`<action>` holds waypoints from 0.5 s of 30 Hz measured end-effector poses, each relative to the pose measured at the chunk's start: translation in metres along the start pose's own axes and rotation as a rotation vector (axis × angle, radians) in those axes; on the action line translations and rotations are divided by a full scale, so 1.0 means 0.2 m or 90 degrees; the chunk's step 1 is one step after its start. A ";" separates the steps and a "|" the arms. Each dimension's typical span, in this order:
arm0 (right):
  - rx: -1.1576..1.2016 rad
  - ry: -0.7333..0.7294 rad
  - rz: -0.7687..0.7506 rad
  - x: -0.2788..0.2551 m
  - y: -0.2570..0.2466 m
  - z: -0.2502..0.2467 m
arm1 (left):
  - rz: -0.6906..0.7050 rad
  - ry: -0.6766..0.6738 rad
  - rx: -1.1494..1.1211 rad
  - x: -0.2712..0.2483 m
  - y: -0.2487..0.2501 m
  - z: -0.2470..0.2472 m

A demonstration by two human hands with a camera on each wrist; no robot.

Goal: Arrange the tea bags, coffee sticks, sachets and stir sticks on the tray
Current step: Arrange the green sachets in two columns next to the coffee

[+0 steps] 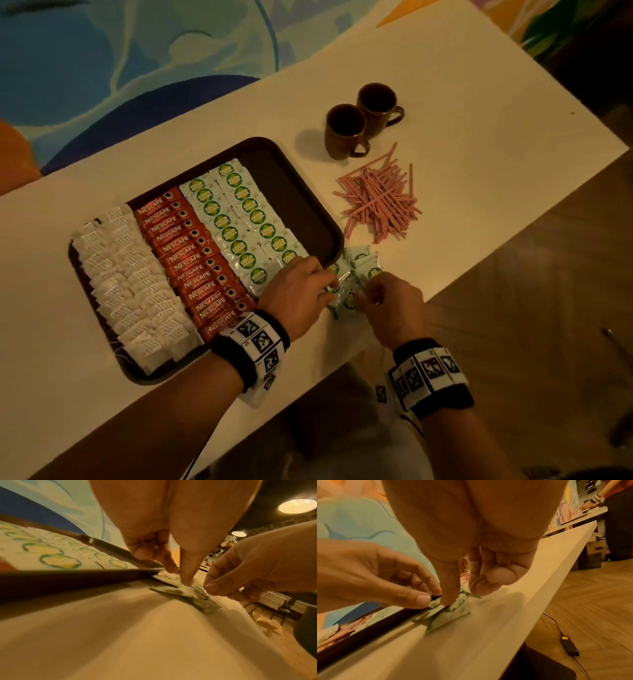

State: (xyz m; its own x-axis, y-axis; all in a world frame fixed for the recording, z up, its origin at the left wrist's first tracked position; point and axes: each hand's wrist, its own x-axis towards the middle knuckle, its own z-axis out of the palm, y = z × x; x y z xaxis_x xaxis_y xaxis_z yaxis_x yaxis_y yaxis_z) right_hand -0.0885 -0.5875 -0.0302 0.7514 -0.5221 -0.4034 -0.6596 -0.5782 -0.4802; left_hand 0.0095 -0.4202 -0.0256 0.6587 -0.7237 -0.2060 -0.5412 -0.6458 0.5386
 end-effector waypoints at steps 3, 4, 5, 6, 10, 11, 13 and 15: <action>0.014 -0.001 0.044 -0.06 0.01 0.05 | 0.038 -0.029 0.070 0.03 0.04 0.04; 0.014 -0.001 0.054 -0.07 0.01 0.06 | 0.044 -0.037 0.095 0.03 0.04 0.05; 0.005 -0.003 0.058 -0.08 0.01 0.07 | 0.046 -0.045 0.114 0.04 0.04 0.06; -0.010 -0.003 0.058 -0.10 0.02 0.09 | 0.045 -0.052 0.128 0.04 0.05 0.07; -0.023 0.006 0.059 -0.14 0.03 0.10 | 0.042 -0.065 0.153 0.01 0.05 0.09; -0.017 0.009 0.061 -0.15 0.03 0.10 | 0.043 -0.067 0.155 0.01 0.06 0.09; -0.012 0.008 0.064 -0.16 0.03 0.09 | 0.044 -0.068 0.161 -0.01 0.06 0.09; -0.009 0.008 0.063 -0.16 0.03 0.09 | 0.043 -0.067 0.168 -0.03 0.07 0.10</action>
State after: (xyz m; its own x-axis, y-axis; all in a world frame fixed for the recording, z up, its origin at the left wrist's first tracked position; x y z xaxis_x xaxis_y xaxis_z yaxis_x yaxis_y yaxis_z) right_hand -0.1161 -0.5626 -0.0329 0.6828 -0.5841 -0.4389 -0.7304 -0.5321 -0.4282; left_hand -0.0123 -0.4295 -0.0321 0.5663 -0.7794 -0.2679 -0.7079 -0.6265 0.3262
